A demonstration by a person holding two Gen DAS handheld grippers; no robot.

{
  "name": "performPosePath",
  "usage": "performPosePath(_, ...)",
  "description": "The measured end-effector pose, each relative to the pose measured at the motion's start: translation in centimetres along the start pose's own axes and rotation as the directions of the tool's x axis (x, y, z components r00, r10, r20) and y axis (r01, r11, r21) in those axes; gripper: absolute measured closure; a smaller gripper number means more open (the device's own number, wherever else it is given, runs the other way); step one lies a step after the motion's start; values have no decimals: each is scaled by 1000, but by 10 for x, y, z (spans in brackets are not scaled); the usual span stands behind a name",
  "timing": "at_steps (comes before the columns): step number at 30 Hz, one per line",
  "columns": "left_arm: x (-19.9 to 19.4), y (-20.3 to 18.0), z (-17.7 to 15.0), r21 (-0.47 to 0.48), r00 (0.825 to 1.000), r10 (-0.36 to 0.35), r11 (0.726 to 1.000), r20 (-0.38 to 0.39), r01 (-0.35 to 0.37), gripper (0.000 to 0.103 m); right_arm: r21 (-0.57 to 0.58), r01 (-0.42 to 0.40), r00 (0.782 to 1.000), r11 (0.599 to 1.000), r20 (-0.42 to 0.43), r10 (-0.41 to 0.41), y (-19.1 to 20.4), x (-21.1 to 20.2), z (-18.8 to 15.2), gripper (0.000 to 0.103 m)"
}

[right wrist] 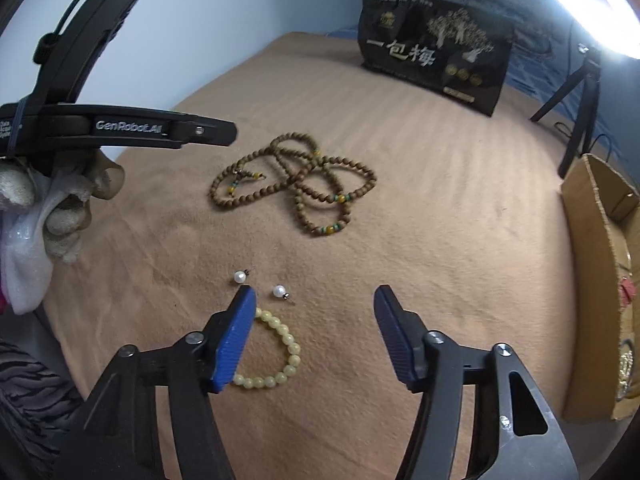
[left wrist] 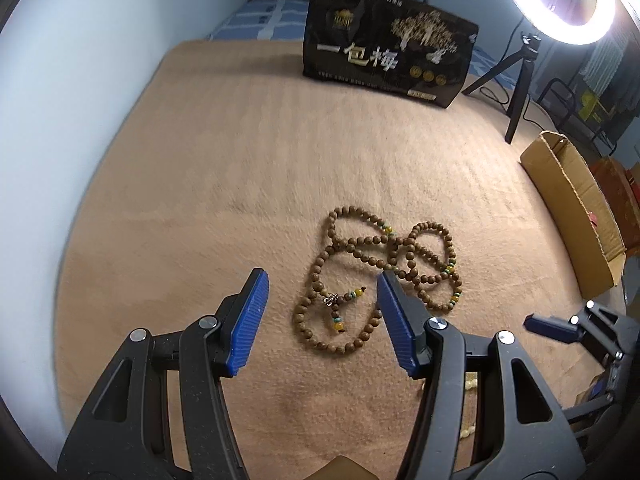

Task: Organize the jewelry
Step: 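Move the left tool to the brown wooden bead mala while the right tool approaches the pearl earrings, then grasp the wooden mala with the left tool while the right tool pinches one pearl earring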

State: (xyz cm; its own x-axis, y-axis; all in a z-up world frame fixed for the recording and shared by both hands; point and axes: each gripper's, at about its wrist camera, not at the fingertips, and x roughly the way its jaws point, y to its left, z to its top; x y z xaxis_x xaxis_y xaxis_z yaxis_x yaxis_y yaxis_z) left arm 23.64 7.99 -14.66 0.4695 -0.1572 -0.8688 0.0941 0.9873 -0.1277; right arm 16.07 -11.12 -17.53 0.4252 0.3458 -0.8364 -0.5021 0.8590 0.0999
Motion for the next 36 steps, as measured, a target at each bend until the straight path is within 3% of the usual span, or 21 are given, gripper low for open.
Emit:
performPosePath(3,11,5,2,-42,1000,-10,999,-27,8,45,-7,-13,1000,1000,-11,13,3,7,1,53)
performPosePath(11,36,20,8,-171,995,-58,984,-78,44,45,-39,-29,999,999,-30,28,11,21,0,54)
performPosePath(13,43,21,7,-183,993,-66,982,-94,48,45,-43,-34,999,998,-37,33,11,23,-1,63)
performPosePath(17,55,23,7,-218,988,-97,973,-120,69,45,-49,-45,998,998,-49,43,11,29,-2,67)
performPosePath(27,61,19,10,-215,987,-104,974,-126,75,40,-88,-23,998,996,-52,18,17,39,-2,73)
performPosePath(33,63,15,11,-214,987,-103,974,-125,75,36,-117,-11,998,993,-56,4,22,44,-3,93)
performPosePath(36,63,10,13,-218,986,-112,973,-124,83,36,-95,-15,998,995,-58,10,16,43,-3,96)
